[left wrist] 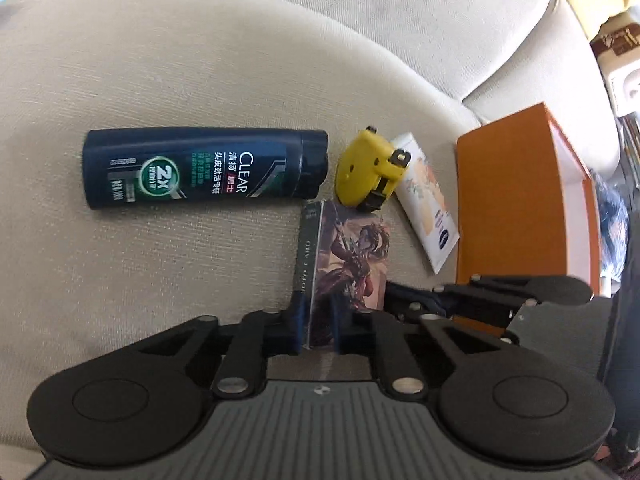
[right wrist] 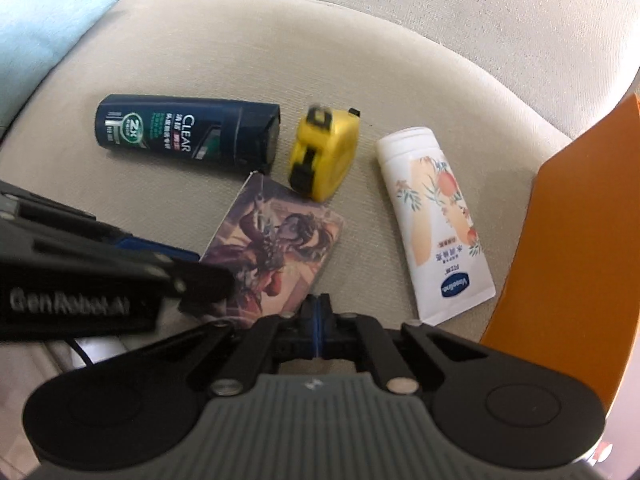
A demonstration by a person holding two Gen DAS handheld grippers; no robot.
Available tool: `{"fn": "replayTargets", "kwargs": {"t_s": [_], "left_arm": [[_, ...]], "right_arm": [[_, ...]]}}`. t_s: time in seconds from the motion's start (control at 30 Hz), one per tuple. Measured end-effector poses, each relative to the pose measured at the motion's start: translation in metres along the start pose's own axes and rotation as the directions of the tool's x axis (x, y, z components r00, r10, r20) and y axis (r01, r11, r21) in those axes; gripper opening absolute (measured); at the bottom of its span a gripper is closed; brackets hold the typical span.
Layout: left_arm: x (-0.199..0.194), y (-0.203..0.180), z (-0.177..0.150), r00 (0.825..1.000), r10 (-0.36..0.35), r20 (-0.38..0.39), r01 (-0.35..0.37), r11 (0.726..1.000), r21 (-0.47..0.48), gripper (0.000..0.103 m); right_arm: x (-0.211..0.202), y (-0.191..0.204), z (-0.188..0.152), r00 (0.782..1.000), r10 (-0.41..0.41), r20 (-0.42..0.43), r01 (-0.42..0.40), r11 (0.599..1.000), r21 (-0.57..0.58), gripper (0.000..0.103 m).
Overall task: Organize rigid objects
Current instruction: 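Grasp the photo card box with the left tool while the right tool grasps the white lotion tube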
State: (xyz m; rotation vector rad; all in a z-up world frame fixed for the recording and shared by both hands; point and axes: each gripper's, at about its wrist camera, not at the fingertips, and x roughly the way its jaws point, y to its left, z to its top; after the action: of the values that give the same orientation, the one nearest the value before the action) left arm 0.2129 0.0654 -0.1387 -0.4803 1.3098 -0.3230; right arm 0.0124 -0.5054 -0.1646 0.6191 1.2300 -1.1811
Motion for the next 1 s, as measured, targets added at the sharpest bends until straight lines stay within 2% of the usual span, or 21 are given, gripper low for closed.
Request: {"fn": "replayTargets", "kwargs": {"t_s": [0.1, 0.17, 0.27, 0.33, 0.43, 0.47, 0.53, 0.63, 0.73, 0.77, 0.83, 1.0], "left_arm": [[-0.003, -0.002, -0.003, 1.000, -0.024, 0.006, 0.024, 0.999, -0.022, 0.007], [-0.003, -0.007, -0.003, 1.000, -0.013, 0.010, 0.013, 1.000, -0.017, 0.007], [0.001, -0.012, -0.002, 1.000, 0.002, -0.003, -0.002, 1.000, -0.019, 0.010], [0.001, -0.012, -0.002, 1.000, -0.013, -0.009, 0.013, 0.999, -0.050, 0.016], [-0.007, -0.027, -0.005, 0.999, -0.003, 0.035, 0.003, 1.000, -0.003, 0.016], [-0.007, -0.031, -0.005, 0.999, -0.020, 0.031, 0.020, 1.000, 0.000, 0.016], [0.001, -0.039, -0.004, 0.999, -0.049, 0.002, 0.049, 0.999, 0.003, 0.016], [0.014, -0.047, -0.006, 1.000, 0.022, 0.006, -0.022, 0.999, 0.028, 0.016], [0.009, -0.041, -0.007, 0.999, 0.026, 0.029, -0.026, 0.999, 0.033, 0.017], [0.006, -0.038, -0.006, 0.998, 0.036, 0.046, -0.038, 0.999, 0.030, 0.019], [0.000, -0.031, -0.004, 0.995, 0.065, 0.074, -0.067, 0.997, 0.028, 0.035], [0.007, -0.009, -0.003, 0.996, 0.075, 0.050, -0.074, 0.997, -0.022, 0.042]], "right_arm": [[-0.004, -0.006, -0.006, 1.000, 0.014, -0.008, -0.014, 1.000, 0.010, 0.001], [-0.004, -0.010, -0.009, 1.000, 0.013, -0.009, -0.013, 1.000, 0.019, 0.001], [-0.003, -0.013, -0.012, 1.000, 0.013, 0.000, -0.013, 1.000, 0.023, 0.001], [-0.004, -0.015, -0.012, 1.000, 0.017, 0.006, -0.017, 1.000, 0.019, 0.001], [-0.007, -0.021, -0.014, 0.999, 0.036, 0.014, -0.036, 0.999, 0.013, 0.002], [-0.009, -0.024, -0.015, 0.999, 0.048, 0.015, -0.049, 0.999, 0.019, 0.006], [-0.013, -0.028, -0.016, 0.997, 0.080, 0.018, -0.081, 0.996, 0.029, 0.008], [-0.017, -0.027, -0.016, 0.996, 0.081, 0.026, -0.081, 0.997, 0.008, 0.008], [-0.016, -0.038, -0.022, 0.997, 0.071, 0.024, -0.072, 0.997, 0.009, 0.017], [-0.016, -0.041, -0.023, 0.997, 0.071, 0.028, -0.071, 0.997, 0.011, 0.019], [-0.019, -0.040, -0.024, 0.996, 0.080, 0.041, -0.082, 0.996, 0.027, 0.019], [-0.031, -0.030, -0.030, 0.995, 0.088, 0.056, -0.091, 0.994, 0.055, 0.019]]}}
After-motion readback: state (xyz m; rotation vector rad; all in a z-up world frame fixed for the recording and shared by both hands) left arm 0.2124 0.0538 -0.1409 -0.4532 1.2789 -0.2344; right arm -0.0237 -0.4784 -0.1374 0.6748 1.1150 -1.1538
